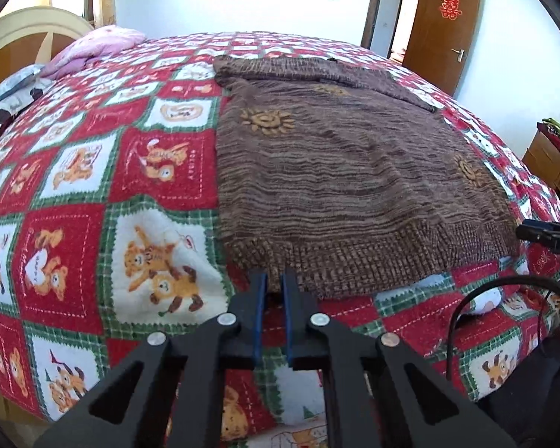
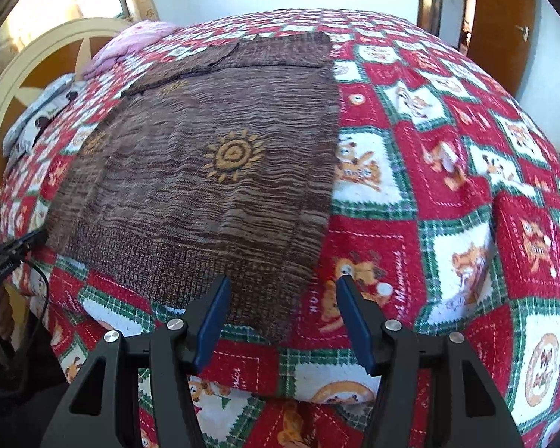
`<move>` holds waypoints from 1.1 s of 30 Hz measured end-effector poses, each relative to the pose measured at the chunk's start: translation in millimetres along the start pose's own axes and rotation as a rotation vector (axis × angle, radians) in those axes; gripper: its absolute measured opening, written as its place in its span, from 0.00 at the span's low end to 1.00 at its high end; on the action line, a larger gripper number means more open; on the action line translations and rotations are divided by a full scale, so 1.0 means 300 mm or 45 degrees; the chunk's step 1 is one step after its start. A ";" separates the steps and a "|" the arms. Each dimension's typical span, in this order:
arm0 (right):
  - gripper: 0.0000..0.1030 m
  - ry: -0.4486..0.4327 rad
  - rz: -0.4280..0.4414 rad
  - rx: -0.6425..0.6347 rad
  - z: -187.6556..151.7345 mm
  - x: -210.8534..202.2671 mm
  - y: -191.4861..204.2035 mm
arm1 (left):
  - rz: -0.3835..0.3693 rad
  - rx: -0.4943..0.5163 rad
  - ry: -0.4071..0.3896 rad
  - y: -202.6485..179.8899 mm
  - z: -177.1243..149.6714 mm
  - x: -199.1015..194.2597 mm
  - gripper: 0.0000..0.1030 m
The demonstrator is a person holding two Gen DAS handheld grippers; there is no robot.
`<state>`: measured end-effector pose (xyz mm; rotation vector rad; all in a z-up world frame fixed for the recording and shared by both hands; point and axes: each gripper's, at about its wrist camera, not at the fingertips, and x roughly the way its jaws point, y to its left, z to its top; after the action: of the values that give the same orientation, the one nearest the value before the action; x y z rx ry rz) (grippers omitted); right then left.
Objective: Fold small clothes
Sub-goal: 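Lower both grippers onto the sweater hem and close them, then lift the hem with both grippers and fold it toward the collar, then release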
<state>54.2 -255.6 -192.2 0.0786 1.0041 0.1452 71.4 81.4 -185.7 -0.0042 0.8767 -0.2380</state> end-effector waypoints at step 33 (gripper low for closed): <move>0.04 -0.182 0.385 0.255 0.011 -0.157 -0.096 | -0.209 -0.109 -0.156 0.046 0.077 -0.128 0.06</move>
<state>34.6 -291.4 -154.8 0.4190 0.8569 0.3109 68.0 100.8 -143.1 -0.1695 0.7641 -0.3497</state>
